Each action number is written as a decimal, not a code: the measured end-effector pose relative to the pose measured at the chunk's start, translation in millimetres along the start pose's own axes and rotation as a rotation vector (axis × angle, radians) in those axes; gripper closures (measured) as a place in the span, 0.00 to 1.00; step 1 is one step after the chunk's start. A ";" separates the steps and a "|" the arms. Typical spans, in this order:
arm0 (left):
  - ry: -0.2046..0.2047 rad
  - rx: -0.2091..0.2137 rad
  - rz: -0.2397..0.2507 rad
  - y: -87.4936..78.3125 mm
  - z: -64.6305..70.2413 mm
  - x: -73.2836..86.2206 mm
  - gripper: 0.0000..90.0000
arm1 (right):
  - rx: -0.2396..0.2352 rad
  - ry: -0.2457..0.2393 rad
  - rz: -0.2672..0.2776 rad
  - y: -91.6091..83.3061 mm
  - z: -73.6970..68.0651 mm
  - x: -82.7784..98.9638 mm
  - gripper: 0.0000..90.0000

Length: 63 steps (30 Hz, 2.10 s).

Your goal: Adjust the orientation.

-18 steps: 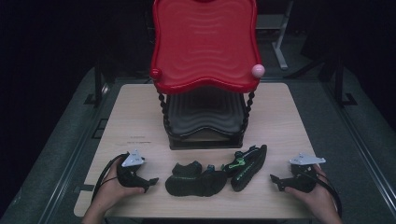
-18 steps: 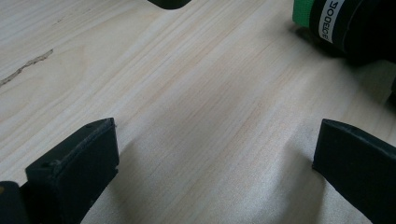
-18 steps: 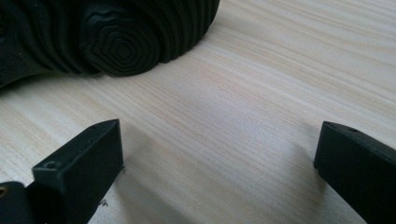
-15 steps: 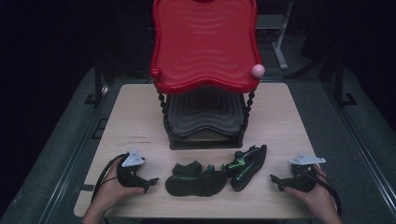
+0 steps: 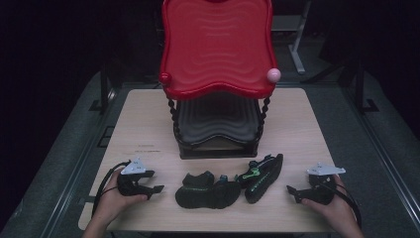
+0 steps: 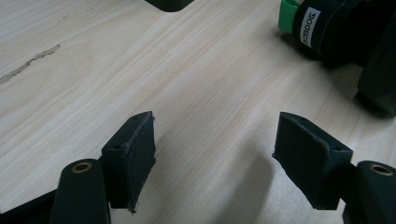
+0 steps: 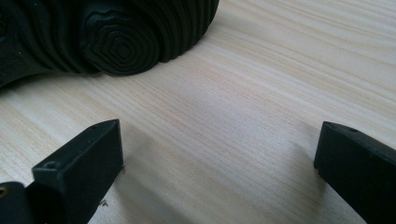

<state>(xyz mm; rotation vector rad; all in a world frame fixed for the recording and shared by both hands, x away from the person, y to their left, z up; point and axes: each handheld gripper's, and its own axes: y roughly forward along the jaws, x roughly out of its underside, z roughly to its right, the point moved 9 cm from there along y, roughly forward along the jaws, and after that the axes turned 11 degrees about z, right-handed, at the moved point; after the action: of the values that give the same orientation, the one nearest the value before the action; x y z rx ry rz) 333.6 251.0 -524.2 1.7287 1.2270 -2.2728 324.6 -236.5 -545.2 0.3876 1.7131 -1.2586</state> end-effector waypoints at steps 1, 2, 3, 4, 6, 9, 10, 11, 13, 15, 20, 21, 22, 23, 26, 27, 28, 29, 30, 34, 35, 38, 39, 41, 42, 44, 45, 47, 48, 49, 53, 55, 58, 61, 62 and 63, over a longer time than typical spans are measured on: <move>-0.006 0.006 0.012 -1.9 0.8 -2.9 0.36 | 0.000 0.000 0.000 0.0 0.0 0.0 0.01; -0.007 0.013 0.024 -4.6 1.3 -6.4 0.38 | 0.000 0.000 0.000 0.0 0.0 0.0 0.01; -0.003 0.018 0.041 -7.5 2.1 -10.4 0.40 | 0.000 0.000 0.000 0.0 0.0 0.0 0.01; 0.000 0.035 0.071 -12.2 5.2 -18.9 0.43 | 0.000 0.000 0.000 0.0 0.0 0.0 0.01; 0.008 0.045 0.085 -14.5 7.1 -23.3 0.45 | 0.000 0.000 0.000 0.0 0.0 0.0 0.01; 0.015 0.091 0.136 -19.5 16.9 -38.3 0.48 | 0.000 0.000 0.000 0.0 0.0 0.0 0.01; 0.019 0.107 0.147 -20.2 20.2 -42.3 0.48 | 0.000 0.000 0.000 0.0 0.0 0.0 0.01; 0.034 0.133 0.164 -20.7 26.1 -48.8 0.50 | 0.000 0.000 0.000 0.0 0.0 0.0 0.01; 0.047 0.175 0.184 -19.4 36.1 -58.4 0.51 | 0.000 0.000 0.000 0.0 0.0 0.0 0.01; 0.059 0.221 0.199 -14.2 47.6 -67.4 0.52 | 0.000 0.000 0.000 0.0 0.0 0.0 0.01; 0.095 0.300 0.194 3.5 69.0 -80.0 0.54 | 0.001 0.001 0.000 -0.1 0.0 0.1 0.01; 0.101 0.315 0.194 7.8 73.5 -82.7 0.54 | 0.001 0.001 0.000 -0.1 0.0 0.1 0.01; 0.116 0.341 0.191 15.4 81.4 -87.3 0.53 | 0.001 0.000 0.000 -0.1 0.0 0.1 0.01; 0.116 0.341 0.191 15.4 81.4 -87.3 0.54 | 0.001 0.000 0.000 -0.1 0.0 0.1 0.01; 0.132 0.394 0.185 29.4 96.5 -94.8 0.54 | 0.001 0.001 0.000 -0.1 0.0 0.1 0.01; 0.138 0.411 0.182 33.8 100.9 -96.5 0.54 | 0.001 0.001 0.000 -0.1 0.0 0.1 0.01; 0.142 0.422 0.176 38.4 104.9 -97.5 0.54 | 0.001 0.001 0.000 -0.1 0.0 0.1 0.01; 0.147 0.431 0.168 41.9 107.7 -97.9 0.54 | 0.001 0.001 0.000 -0.1 0.0 0.1 0.01; 0.154 0.451 0.153 50.8 114.1 -98.1 0.54 | 0.001 0.000 0.000 -0.2 0.0 0.2 0.01; 0.163 0.477 0.127 63.9 120.9 -96.9 0.54 | 0.000 0.000 0.000 -0.3 0.0 0.2 0.01; 0.165 0.484 0.117 67.3 122.3 -96.2 0.54 | -0.001 0.000 0.000 -0.3 -0.1 0.2 0.01; 0.161 0.491 0.089 75.8 124.8 -92.7 0.54 | -0.001 -0.001 0.000 -0.3 0.0 0.3 0.01; 0.159 0.496 0.085 77.5 125.3 -91.4 0.55 | -0.001 -0.002 0.000 -0.4 0.0 0.3 0.01; 0.151 0.506 0.078 77.7 126.5 -89.6 0.58 | -0.003 -0.003 0.000 -0.5 0.0 0.4 0.01; 0.153 0.508 0.079 77.7 126.9 -89.0 0.60 | -0.003 -0.003 0.001 -0.6 0.0 0.4 0.01; 0.156 0.516 0.078 76.9 127.7 -88.9 0.62 | -0.003 -0.003 0.001 -0.6 0.0 0.5 0.01; 0.156 0.515 0.076 76.7 127.9 -88.9 0.64 | -0.003 -0.003 0.001 -0.6 0.0 0.4 0.01; 0.161 0.517 0.073 76.1 128.2 -88.7 0.66 | -0.003 -0.003 0.001 -0.6 0.0 0.5 0.01; 0.163 0.518 0.072 75.7 128.4 -88.7 0.66 | -0.003 -0.003 0.001 -0.6 0.0 0.4 0.01; 0.163 0.517 0.074 75.7 128.8 -88.8 0.67 | -0.003 -0.003 0.001 -0.6 0.0 0.5 0.01; 0.172 0.508 0.081 73.9 129.8 -89.7 0.69 | -0.003 -0.003 0.001 -0.6 0.0 0.4 0.01; 0.183 0.492 0.092 73.1 128.8 -91.5 0.70 | -0.003 -0.003 0.001 -0.6 0.0 0.4 0.01; 0.173 0.480 0.109 68.3 125.6 -94.2 0.71 | -0.004 -0.003 0.001 -0.6 0.0 0.4 0.01; 0.161 0.447 0.128 59.4 117.1 -96.0 0.71 | -0.005 -0.005 0.002 -0.8 0.2 0.5 0.01; 0.151 0.432 0.137 54.2 112.2 -96.3 0.72 | -0.005 -0.005 0.002 -0.8 0.2 0.6 0.01; 0.143 0.422 0.144 50.9 109.0 -96.4 0.72 | -0.005 -0.005 0.001 -0.8 0.2 0.6 0.01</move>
<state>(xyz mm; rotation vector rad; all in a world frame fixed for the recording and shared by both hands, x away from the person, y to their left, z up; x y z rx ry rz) 306.8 111.1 -465.3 2.0620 0.6357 -2.4877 323.8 -237.1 -545.2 0.3821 1.7115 -1.2529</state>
